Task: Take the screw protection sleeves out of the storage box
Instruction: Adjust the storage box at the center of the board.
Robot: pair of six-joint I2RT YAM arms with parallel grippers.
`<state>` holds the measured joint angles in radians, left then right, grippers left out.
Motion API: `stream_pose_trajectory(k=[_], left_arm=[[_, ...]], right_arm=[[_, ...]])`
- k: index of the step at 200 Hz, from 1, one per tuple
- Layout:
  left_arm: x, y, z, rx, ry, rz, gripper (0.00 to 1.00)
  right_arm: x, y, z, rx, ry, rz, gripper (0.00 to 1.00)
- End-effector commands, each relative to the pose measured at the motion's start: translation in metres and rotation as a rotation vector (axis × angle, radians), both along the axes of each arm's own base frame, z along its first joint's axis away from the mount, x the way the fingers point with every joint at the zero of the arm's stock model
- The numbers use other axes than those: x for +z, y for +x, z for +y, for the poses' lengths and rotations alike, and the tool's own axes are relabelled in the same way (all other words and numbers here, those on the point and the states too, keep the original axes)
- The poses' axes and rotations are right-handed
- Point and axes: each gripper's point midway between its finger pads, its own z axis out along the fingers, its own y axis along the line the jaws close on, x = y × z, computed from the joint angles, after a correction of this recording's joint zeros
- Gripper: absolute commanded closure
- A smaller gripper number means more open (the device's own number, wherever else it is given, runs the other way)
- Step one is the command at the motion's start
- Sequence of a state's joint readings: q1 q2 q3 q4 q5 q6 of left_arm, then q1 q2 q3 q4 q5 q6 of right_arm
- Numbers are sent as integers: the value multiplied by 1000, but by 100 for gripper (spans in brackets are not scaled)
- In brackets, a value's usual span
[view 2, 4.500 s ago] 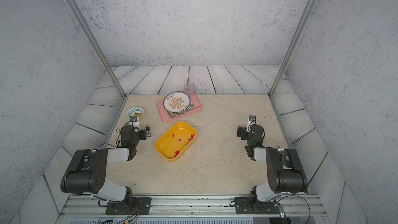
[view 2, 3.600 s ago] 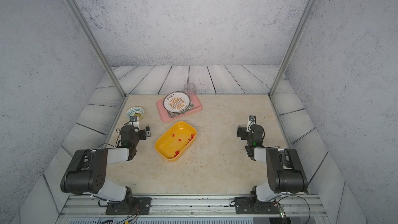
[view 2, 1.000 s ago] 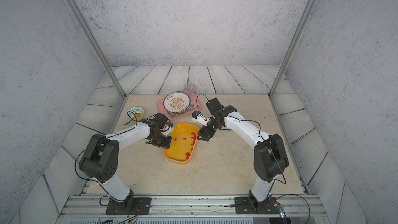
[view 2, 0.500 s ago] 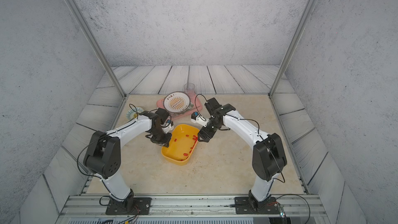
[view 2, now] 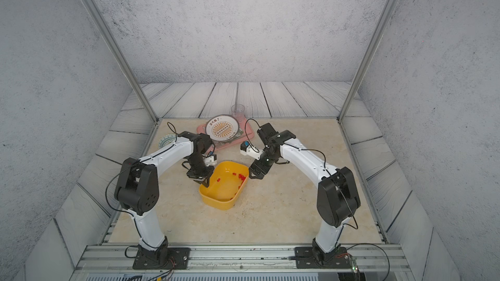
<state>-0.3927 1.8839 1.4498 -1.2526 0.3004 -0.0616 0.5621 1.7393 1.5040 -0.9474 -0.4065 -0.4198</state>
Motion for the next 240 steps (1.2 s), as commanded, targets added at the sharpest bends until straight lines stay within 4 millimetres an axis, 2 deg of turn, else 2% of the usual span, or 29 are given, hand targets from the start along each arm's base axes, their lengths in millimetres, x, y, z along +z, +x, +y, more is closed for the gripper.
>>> stream_pose_trajectory(k=[1, 43, 76, 118, 178, 212, 240], left_arm=[[8, -9, 0, -8, -9, 58, 100], [7, -3, 3, -13, 12, 38, 100], [6, 18, -3, -10, -14, -110, 100], [-12, 41, -14, -30, -53, -356, 100], [-43, 22, -18, 83, -104, -307, 100], [-44, 14, -23, 98, -146, -298, 82], [-36, 11, -28, 97, -191, -297, 68]], right_arm=[[4, -5, -1, 9, -11, 1, 17], [3, -5, 2, 18, -13, 3, 17], [3, 0, 5, 15, -9, -11, 17], [-3, 15, 11, -3, 5, -71, 18], [-15, 20, 37, -2, 30, -78, 23], [-28, 12, 49, 47, -24, -92, 26], [-35, 10, 54, 74, -61, -106, 29]])
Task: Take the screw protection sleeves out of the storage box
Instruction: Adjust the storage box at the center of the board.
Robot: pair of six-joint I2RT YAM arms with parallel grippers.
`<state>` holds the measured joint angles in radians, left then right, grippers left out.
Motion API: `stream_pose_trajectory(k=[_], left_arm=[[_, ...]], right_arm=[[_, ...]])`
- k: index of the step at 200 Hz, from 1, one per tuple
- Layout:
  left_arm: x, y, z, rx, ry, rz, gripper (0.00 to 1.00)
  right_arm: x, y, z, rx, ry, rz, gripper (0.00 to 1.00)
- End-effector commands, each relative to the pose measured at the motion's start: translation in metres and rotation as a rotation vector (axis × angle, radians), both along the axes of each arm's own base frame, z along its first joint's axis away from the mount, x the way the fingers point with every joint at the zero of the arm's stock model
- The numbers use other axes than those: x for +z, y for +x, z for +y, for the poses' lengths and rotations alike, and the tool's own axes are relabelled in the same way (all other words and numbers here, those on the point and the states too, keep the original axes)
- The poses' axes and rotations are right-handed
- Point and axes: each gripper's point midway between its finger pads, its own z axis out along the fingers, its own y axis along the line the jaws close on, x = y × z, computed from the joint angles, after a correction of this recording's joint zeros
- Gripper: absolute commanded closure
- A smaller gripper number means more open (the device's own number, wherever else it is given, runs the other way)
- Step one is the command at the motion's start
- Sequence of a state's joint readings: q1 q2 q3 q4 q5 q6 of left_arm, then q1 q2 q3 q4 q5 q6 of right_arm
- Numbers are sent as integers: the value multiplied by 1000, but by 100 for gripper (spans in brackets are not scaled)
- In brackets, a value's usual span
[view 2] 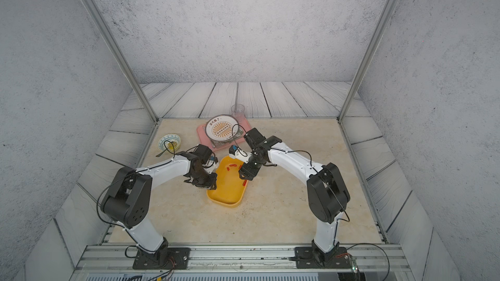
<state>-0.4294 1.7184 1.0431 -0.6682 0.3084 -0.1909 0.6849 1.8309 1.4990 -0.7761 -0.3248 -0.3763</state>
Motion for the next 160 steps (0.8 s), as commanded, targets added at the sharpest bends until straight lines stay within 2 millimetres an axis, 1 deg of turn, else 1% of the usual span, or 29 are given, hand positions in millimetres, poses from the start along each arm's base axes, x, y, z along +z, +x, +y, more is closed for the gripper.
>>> stream_pose_trajectory(k=[1, 18, 39, 56, 89, 112, 129, 146, 156, 160], left_arm=[[14, -1, -9, -1, -65, -18, 68], [20, -5, -16, -9, -111, -1, 64], [25, -12, -25, -22, -181, 30, 64], [25, -24, -34, -44, -251, 86, 64], [29, -43, -52, -78, -405, 189, 65], [32, -48, -58, -86, -456, 223, 63], [35, -46, -56, -83, -451, 209, 61], [34, -37, -43, -54, -420, 178, 57], [34, -31, -34, -25, -415, 171, 53], [35, -29, -31, -12, -416, 168, 47]], right_arm=[[-7, 4, 5, 16, -43, -22, 30], [-11, 7, 5, 27, -67, -28, 33], [-18, 8, 4, 52, -113, -41, 39], [-21, 10, 1, 69, -143, -48, 44], [-26, 15, -4, 91, -190, -76, 48], [-30, 14, -8, 101, -221, -67, 50], [-34, 12, -12, 100, -240, -60, 51], [-38, 8, -13, 78, -252, -37, 52], [-42, 6, -14, 64, -276, -35, 52], [-43, 6, -14, 58, -288, -38, 52]])
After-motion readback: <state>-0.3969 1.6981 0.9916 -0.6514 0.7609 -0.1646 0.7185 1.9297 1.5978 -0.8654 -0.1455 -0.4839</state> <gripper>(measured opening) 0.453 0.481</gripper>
